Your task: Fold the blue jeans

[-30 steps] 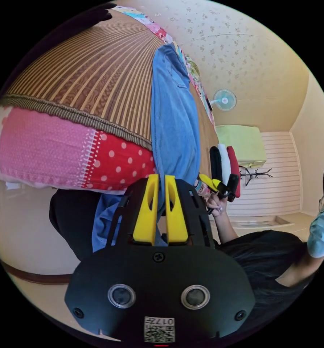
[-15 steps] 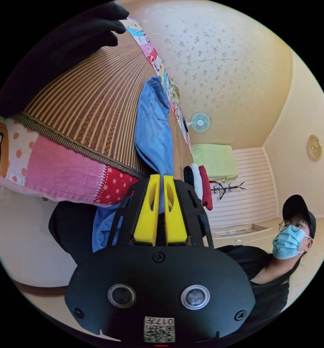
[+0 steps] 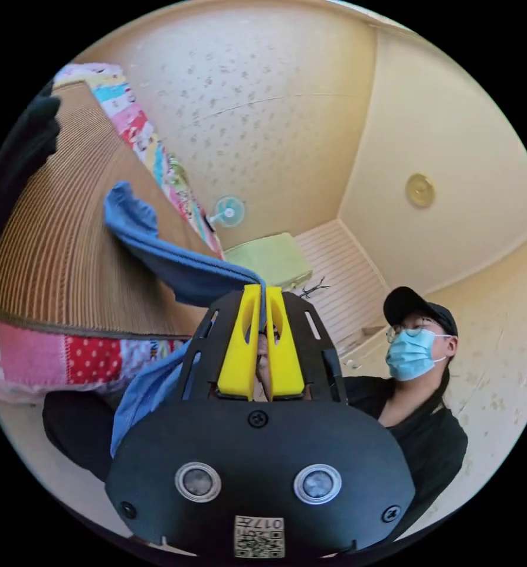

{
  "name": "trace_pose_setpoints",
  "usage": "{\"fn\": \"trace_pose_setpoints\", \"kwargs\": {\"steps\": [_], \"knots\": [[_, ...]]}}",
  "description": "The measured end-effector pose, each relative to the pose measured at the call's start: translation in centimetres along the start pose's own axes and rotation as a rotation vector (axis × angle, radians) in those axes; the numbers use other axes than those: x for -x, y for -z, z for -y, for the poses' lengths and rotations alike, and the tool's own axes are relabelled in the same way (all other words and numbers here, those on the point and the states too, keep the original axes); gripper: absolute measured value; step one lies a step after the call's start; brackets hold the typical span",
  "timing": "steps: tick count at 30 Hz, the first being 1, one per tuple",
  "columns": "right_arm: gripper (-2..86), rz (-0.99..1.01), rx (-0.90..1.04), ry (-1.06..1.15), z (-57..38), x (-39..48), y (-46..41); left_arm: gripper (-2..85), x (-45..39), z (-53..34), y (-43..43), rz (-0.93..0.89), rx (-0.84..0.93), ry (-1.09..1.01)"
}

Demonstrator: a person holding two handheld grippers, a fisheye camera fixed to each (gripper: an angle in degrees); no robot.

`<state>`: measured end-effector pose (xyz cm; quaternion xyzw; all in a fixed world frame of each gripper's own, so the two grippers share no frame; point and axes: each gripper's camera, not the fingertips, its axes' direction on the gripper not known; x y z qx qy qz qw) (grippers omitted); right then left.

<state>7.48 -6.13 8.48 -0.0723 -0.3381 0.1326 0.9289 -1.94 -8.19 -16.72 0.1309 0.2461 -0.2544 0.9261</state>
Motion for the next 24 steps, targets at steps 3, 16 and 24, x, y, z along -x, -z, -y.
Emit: {"fn": "trace_pose_setpoints", "kwargs": {"steps": [3,16,24], "knots": [[1.2,-0.005,0.012,0.263,4.2,9.7,1.1,-0.9,-8.9,1.8,-1.8,-0.002,-0.021,-0.221],[0.7,-0.373,-0.089,0.730,12.3,35.0,4.2,-0.9,-20.7,8.7,-12.4,-0.048,-0.017,-0.370],[0.7,-0.717,0.060,0.314,23.0,19.9,2.9,-0.8,-2.0,15.5,-24.2,0.218,0.061,-0.041]]}}
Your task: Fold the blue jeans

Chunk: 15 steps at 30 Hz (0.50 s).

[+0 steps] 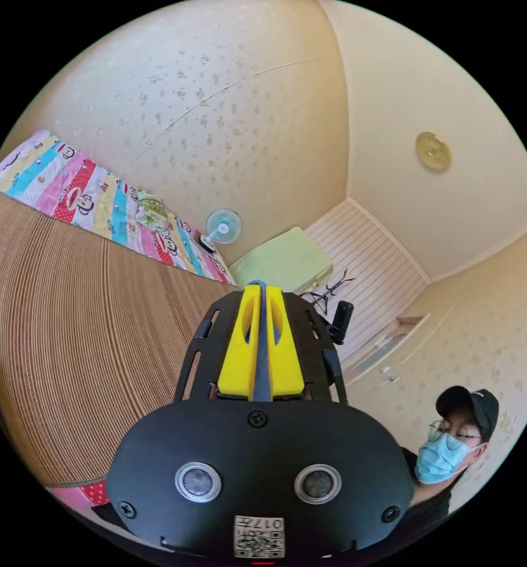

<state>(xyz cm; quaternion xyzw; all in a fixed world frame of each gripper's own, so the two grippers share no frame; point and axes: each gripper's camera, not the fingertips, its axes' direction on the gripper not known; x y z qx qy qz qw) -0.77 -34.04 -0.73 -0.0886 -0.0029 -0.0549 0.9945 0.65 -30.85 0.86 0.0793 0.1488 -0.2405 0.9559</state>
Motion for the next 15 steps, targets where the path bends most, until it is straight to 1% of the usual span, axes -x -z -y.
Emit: {"fn": "trace_pose_setpoints", "kwargs": {"steps": [1,2,4,5,7,8,10,11,12,13,15], "knots": [[0.8,-0.065,0.022,-0.063,0.8,-2.3,-2.3,-0.8,0.6,0.0,-0.8,0.009,0.005,0.005],[0.8,-0.085,0.025,-0.084,1.1,-3.2,-3.4,-0.8,1.5,-0.1,-2.0,0.027,0.020,-0.004],[0.8,-0.173,0.030,-0.088,1.1,-5.2,-6.8,-0.8,3.1,-1.4,-3.6,0.084,0.068,-0.018],[0.8,-0.193,0.035,-0.081,0.7,-5.5,-7.4,-0.8,4.3,-3.0,-4.5,0.142,0.117,-0.025],[0.9,-0.201,0.133,-0.099,-2.0,-6.4,-10.2,-0.8,6.4,-6.8,-5.2,0.137,0.159,-0.048],[0.9,-0.193,0.146,-0.097,-3.1,-6.4,-10.7,-0.7,8.1,-10.1,-5.2,0.100,0.182,-0.027],[1.1,-0.125,0.161,-0.064,-9.8,-5.9,-11.6,-0.7,10.6,-15.8,-4.9,0.019,0.214,0.030],[1.2,-0.104,0.164,-0.065,-11.7,-5.7,-11.6,-0.6,12.1,-20.0,-4.5,-0.038,0.228,0.078],[1.4,-0.045,0.175,-0.077,-15.7,-5.4,-11.5,-0.5,13.4,-24.2,-3.9,-0.086,0.232,0.128],[1.7,0.037,0.180,-0.086,-19.9,-4.9,-11.1,-0.3,14.0,-26.2,-3.7,-0.100,0.234,0.159],[2.3,0.157,0.177,-0.112,-25.8,-4.0,-10.4,0.8,15.7,-33.1,-3.4,-0.123,0.256,0.286]]}}
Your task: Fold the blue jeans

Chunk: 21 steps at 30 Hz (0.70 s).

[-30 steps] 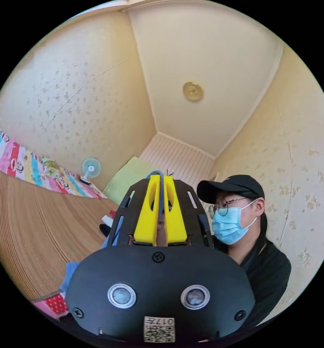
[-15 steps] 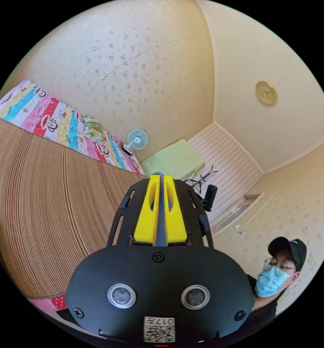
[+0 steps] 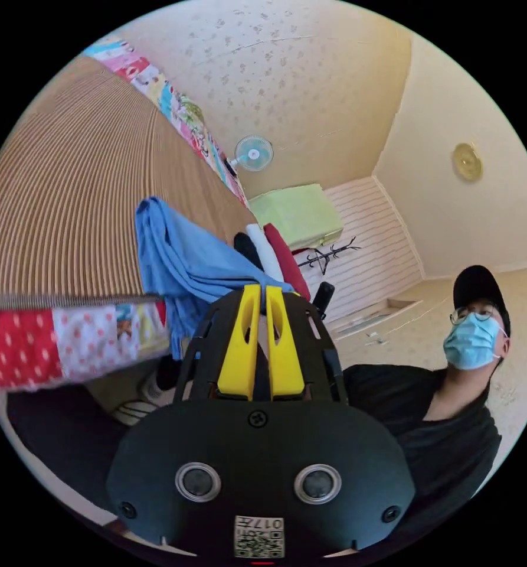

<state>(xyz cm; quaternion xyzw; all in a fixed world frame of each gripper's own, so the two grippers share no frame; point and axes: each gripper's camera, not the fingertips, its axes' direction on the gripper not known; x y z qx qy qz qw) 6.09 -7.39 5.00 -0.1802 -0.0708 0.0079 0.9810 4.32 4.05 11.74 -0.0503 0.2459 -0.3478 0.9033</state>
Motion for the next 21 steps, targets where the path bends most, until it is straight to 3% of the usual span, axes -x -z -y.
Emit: {"fn": "trace_pose_setpoints", "kwargs": {"steps": [3,6,9,12,15,18,19,21], "knots": [[3.4,0.045,0.031,-0.105,-7.7,0.2,-0.5,7.2,1.4,-3.1,-0.7,0.063,0.014,0.055],[5.5,-0.135,0.066,-0.235,-10.7,-0.3,0.1,9.9,-0.4,-1.5,0.3,0.251,-0.052,-0.029],[10.9,-0.212,-0.015,-0.231,-8.9,-1.0,1.7,11.6,-2.0,4.0,0.0,0.403,-0.052,-0.109],[16.9,-0.233,-0.018,-0.242,-3.9,-3.5,0.8,14.1,-1.9,10.5,-2.2,0.443,-0.037,-0.149],[18.9,-0.257,-0.054,-0.300,0.3,-7.3,-2.2,16.0,0.6,15.0,-6.1,0.602,0.023,-0.111],[20.2,-0.307,0.012,-0.407,2.1,-11.5,-7.0,17.6,4.4,15.4,-9.7,0.741,0.113,-0.035],[19.7,-0.315,0.083,-0.442,2.0,-12.5,-9.2,17.6,4.2,14.8,-9.9,0.775,0.081,-0.067],[17.6,-0.396,0.048,-0.380,1.4,-11.0,-10.4,14.8,3.6,12.5,-10.5,0.795,0.031,-0.077]]}}
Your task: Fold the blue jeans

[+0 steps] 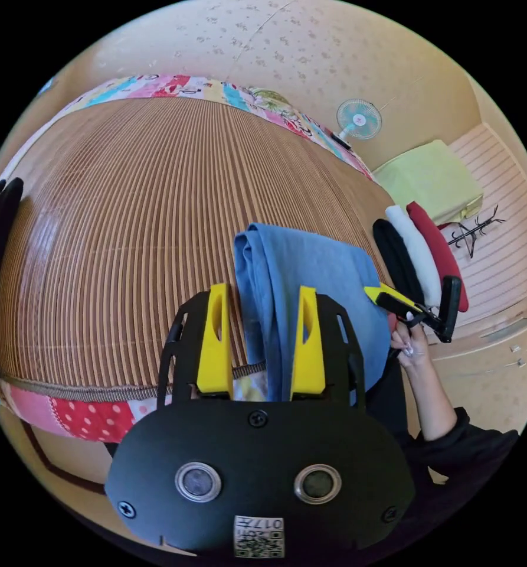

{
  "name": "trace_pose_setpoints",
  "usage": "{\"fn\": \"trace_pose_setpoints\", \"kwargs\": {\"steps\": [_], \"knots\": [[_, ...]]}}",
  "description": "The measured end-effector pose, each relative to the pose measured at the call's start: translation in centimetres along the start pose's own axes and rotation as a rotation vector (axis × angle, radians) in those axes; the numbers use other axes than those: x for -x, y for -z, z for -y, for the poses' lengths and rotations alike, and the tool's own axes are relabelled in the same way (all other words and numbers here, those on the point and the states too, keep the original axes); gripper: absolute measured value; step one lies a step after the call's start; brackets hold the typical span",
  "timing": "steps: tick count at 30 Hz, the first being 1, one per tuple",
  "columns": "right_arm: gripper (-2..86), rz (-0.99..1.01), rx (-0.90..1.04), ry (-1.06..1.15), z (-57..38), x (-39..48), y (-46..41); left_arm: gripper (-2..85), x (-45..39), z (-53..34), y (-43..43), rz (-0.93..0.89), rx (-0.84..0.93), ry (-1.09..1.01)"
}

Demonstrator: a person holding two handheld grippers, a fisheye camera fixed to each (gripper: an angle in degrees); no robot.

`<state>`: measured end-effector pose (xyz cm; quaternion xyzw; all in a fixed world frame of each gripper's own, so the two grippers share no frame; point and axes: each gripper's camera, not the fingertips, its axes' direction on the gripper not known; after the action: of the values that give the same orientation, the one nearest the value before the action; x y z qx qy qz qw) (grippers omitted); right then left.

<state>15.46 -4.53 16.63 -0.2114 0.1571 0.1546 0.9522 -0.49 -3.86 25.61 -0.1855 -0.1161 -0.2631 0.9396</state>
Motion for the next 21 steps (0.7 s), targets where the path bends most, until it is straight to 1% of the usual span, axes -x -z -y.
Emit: {"fn": "trace_pose_setpoints", "kwargs": {"steps": [2,3,4,6,7,8,10,12,13,15,16,18,19,21], "knots": [[14.1,-0.005,0.022,0.045,-1.5,1.8,-0.7,11.8,0.2,-1.8,-0.3,-0.057,-0.018,0.043],[11.1,0.031,0.024,0.050,-2.8,2.6,-0.9,9.0,0.8,-2.8,-0.5,-0.095,-0.023,0.066],[10.0,0.103,0.015,0.008,-4.0,2.5,-1.0,8.5,1.2,-3.2,-0.4,-0.117,-0.026,0.081],[8.7,0.210,0.014,-0.057,-5.2,1.8,-0.8,6.7,3.6,-4.8,1.4,-0.231,-0.051,0.184],[8.0,0.255,0.013,-0.078,-5.8,1.5,-0.3,6.2,4.1,-5.3,2.3,-0.257,-0.070,0.196],[7.7,0.278,0.012,-0.075,-6.0,1.6,0.1,5.7,4.5,-6.5,4.5,-0.289,-0.127,0.182],[6.9,0.387,-0.032,0.007,-6.9,3.6,2.4,5.4,4.5,-8.5,8.9,-0.279,-0.238,0.125],[6.7,0.501,-0.063,0.102,-7.5,6.5,4.1,5.4,5.2,-11.7,16.4,-0.236,-0.421,0.103],[6.7,0.563,-0.077,0.160,-7.7,9.0,5.0,5.4,5.5,-12.3,18.3,-0.227,-0.463,0.104],[6.6,0.643,-0.082,0.236,-7.5,13.0,5.7,5.3,6.8,-13.7,26.1,-0.127,-0.600,0.102],[6.5,0.692,-0.084,0.274,-7.1,15.8,5.8,5.3,7.1,-13.6,27.9,-0.095,-0.617,0.101],[6.5,0.752,-0.083,0.325,-5.6,20.0,5.4,5.4,9.3,-12.2,34.8,0.008,-0.686,0.093],[6.5,0.792,-0.104,0.372,-4.2,22.8,4.9,5.5,10.0,-11.6,36.5,0.041,-0.706,0.086],[6.8,0.840,-0.139,0.440,-1.2,27.4,3.9,5.7,13.0,-7.7,42.2,0.199,-0.748,0.079]]}}
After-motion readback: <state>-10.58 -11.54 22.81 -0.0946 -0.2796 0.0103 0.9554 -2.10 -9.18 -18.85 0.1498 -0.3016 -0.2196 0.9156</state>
